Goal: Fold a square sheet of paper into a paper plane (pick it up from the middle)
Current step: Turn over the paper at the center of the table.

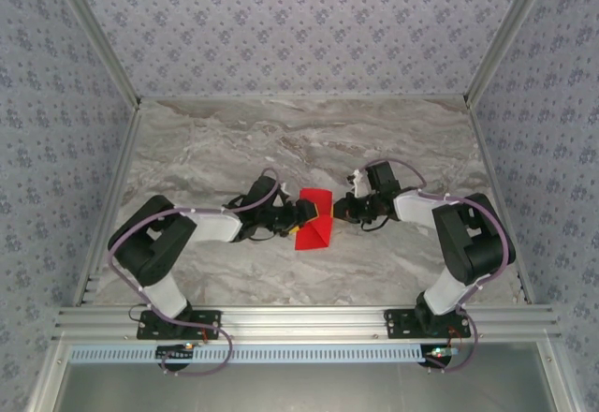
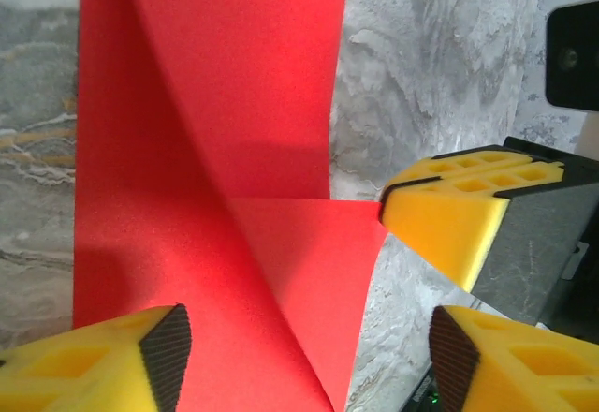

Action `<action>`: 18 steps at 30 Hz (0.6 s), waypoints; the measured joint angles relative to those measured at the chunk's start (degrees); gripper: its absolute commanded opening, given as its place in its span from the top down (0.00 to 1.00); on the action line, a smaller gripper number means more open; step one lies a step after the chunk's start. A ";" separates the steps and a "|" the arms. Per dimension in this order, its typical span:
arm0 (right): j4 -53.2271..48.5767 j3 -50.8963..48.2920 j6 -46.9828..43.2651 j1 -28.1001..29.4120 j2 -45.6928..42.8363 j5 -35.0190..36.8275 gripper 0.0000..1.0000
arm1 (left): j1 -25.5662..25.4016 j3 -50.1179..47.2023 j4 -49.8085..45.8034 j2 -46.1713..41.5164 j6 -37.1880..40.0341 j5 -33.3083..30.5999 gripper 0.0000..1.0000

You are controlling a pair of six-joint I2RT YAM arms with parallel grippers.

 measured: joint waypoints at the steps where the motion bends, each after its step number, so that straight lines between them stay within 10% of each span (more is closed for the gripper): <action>1: 0.11 -0.17 0.11 -0.13 0.00 0.00 0.93 | 0.11 -0.15 0.61 0.59 -0.35 0.37 0.39; 18: 0.85 -0.66 1.29 -0.39 -0.37 -0.39 0.82 | 0.39 1.22 3.74 4.55 1.18 3.52 0.87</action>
